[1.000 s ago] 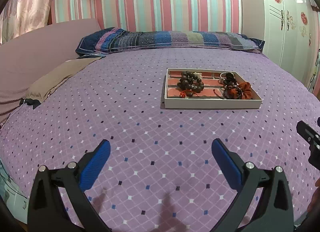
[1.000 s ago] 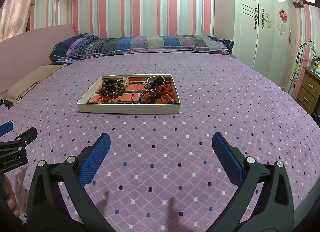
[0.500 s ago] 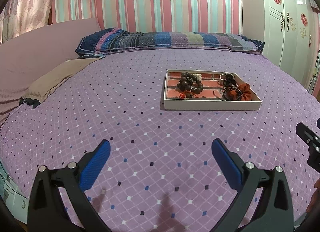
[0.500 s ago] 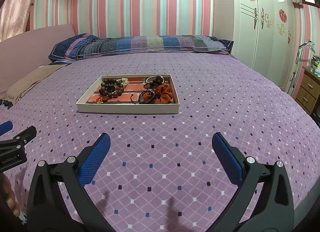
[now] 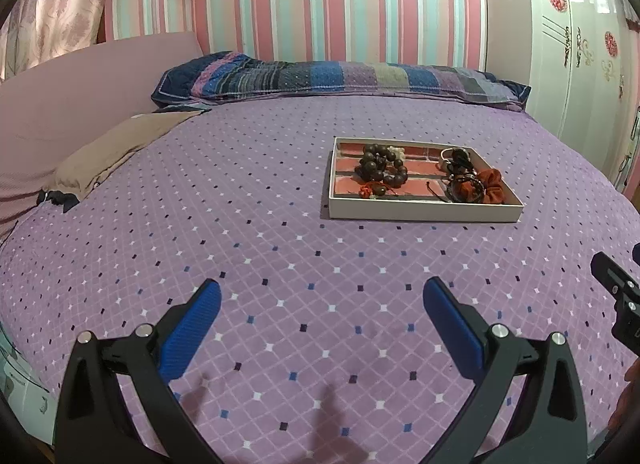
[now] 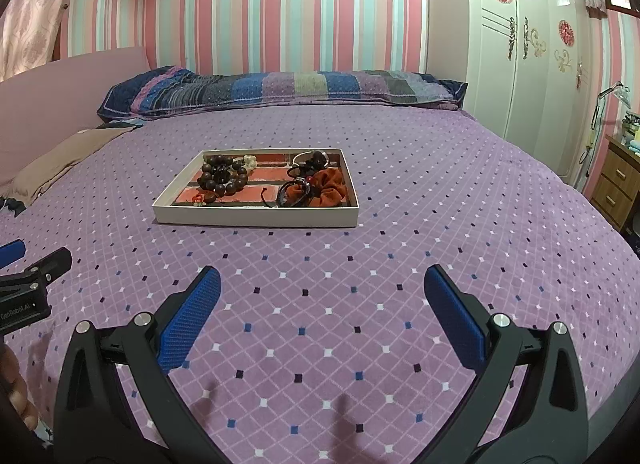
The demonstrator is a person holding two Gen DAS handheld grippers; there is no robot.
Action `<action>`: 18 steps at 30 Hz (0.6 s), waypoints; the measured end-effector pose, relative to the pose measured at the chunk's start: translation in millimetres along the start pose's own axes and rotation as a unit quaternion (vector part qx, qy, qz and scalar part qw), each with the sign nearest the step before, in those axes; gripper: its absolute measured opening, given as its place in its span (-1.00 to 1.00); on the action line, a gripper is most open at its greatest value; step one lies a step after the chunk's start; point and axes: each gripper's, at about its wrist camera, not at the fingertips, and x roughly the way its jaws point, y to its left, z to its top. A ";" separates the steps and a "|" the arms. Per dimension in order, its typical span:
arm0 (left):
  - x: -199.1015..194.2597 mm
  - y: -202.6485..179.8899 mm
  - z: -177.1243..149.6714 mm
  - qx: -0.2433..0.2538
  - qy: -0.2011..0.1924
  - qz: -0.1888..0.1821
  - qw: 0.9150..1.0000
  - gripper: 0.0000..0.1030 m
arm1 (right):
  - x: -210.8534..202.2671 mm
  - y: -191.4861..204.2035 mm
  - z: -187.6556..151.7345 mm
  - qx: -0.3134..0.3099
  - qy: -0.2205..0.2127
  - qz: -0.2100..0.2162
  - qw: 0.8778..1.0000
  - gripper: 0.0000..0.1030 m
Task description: Organize jewelry
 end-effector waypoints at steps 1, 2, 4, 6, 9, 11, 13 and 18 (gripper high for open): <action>0.3 -0.4 -0.7 0.000 0.000 0.001 1.000 0.92 | -0.2 0.3 0.1 -0.001 -0.001 0.000 1.000 0.92; 0.5 -0.1 -0.6 0.000 -0.001 0.003 1.000 0.92 | 0.0 0.4 0.0 -0.001 -0.001 -0.001 1.000 0.92; 0.3 0.2 -0.6 -0.002 -0.001 0.002 1.000 0.92 | 0.0 0.5 0.0 -0.002 -0.001 -0.001 1.000 0.92; -0.5 1.6 -0.2 -0.006 -0.002 0.002 1.000 0.92 | -0.3 0.2 0.2 -0.003 -0.001 -0.001 1.000 0.92; -1.1 2.5 -0.3 -0.006 -0.003 0.003 1.000 0.92 | -0.1 -0.7 -0.1 -0.002 -0.001 -0.001 1.000 0.92; -2.4 2.9 -0.1 -0.005 -0.005 0.005 1.000 0.92 | -0.6 0.7 0.1 -0.002 -0.001 -0.001 1.000 0.92; -3.4 1.5 0.0 -0.001 -0.007 0.007 1.000 0.92 | -0.7 0.5 0.1 -0.002 -0.002 -0.002 1.000 0.92; -4.4 -0.5 0.4 0.002 -0.010 0.009 1.000 0.92 | -0.9 1.1 0.0 -0.002 -0.003 -0.003 1.000 0.92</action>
